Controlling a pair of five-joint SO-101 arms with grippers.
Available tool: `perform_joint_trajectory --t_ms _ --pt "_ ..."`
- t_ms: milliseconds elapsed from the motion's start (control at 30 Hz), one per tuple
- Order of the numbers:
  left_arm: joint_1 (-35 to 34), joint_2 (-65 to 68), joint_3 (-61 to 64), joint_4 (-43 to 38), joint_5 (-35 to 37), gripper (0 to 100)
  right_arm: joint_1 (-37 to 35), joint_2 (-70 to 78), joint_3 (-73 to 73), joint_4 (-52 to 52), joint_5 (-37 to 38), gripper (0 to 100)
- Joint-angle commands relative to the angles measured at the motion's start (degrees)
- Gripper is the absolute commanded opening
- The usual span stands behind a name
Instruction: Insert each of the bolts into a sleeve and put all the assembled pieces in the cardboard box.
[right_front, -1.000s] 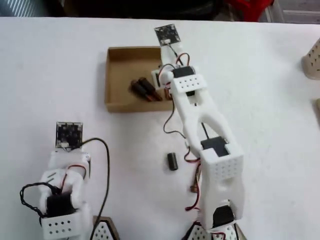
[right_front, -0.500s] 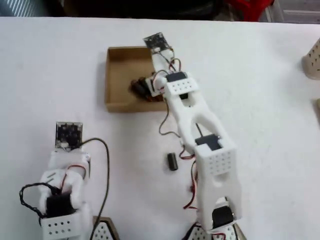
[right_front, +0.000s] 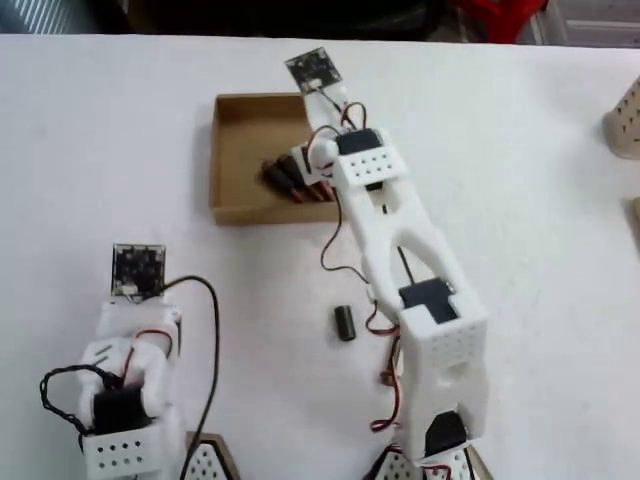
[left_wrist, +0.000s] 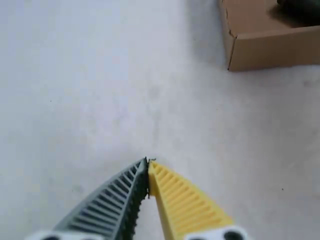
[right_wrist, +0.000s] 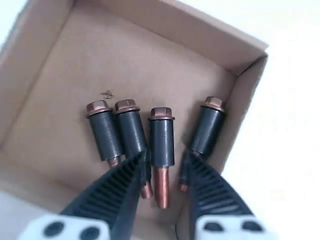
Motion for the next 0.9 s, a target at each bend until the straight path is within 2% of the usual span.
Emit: perform_joint_trajectory --t_ms 0,200,333,733,867 --pt "-0.66 -0.48 -0.09 0.09 -0.53 2 -0.13 -9.71 -2.11 5.93 0.79 1.9" --pt "-0.66 -0.48 -0.09 0.09 -0.53 2 -0.04 -18.95 -1.76 18.33 0.26 1.8" --pt "-0.66 -0.48 -0.09 0.09 -0.53 2 -0.04 -25.63 5.27 22.73 -5.27 1.8" --pt "-0.66 -0.48 -0.09 0.09 -0.53 2 -0.57 -60.79 47.65 13.05 -7.38 1.8" --pt "-0.66 -0.48 -0.09 0.09 -0.53 2 -0.57 -68.97 56.62 13.67 -11.78 1.8"
